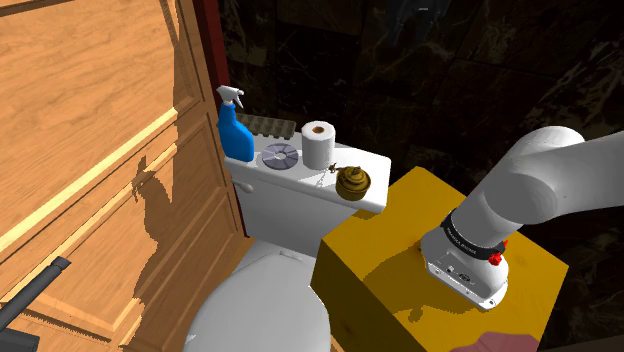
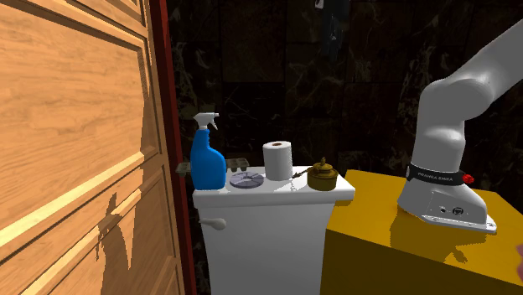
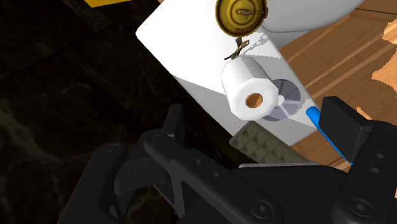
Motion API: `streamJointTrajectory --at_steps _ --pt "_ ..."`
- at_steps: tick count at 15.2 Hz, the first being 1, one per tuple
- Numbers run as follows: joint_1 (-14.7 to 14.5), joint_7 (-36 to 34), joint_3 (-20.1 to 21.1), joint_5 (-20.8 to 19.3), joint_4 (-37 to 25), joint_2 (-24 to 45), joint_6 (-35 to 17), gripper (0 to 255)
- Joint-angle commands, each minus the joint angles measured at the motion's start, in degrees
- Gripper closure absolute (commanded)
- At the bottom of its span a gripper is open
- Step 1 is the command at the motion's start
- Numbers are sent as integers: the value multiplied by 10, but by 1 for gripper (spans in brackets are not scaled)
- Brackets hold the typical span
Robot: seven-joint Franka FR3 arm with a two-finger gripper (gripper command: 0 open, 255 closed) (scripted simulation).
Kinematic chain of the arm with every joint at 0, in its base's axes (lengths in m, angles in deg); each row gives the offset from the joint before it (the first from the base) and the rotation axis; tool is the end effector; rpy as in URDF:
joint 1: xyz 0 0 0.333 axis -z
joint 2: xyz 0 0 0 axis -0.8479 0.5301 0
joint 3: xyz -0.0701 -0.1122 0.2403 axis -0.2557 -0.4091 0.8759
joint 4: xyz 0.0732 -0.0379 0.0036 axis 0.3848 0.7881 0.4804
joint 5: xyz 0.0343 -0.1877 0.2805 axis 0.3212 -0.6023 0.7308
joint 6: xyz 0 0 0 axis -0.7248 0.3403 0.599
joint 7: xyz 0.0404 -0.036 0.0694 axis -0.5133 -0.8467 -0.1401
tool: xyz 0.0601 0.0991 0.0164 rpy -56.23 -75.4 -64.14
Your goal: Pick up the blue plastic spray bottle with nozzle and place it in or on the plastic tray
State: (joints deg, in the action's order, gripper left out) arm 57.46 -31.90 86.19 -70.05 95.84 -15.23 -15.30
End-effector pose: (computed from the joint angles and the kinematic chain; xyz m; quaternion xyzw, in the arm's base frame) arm 0.2885 0.0198 0.5680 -0.9983 0.0460 -0.0245 0.0268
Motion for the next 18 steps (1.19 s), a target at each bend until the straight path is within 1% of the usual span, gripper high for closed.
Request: streamJointTrajectory --at_steps 1,6,10,14,18 --pt "0 0 0 0 0 0 0 0" --pt "-23 33 11 12 59 33 -127 0" --pt "-42 60 20 22 91 76 -230 0" --pt "-61 87 29 32 108 133 -333 0" --pt "-81 116 39 42 110 201 -432 0"
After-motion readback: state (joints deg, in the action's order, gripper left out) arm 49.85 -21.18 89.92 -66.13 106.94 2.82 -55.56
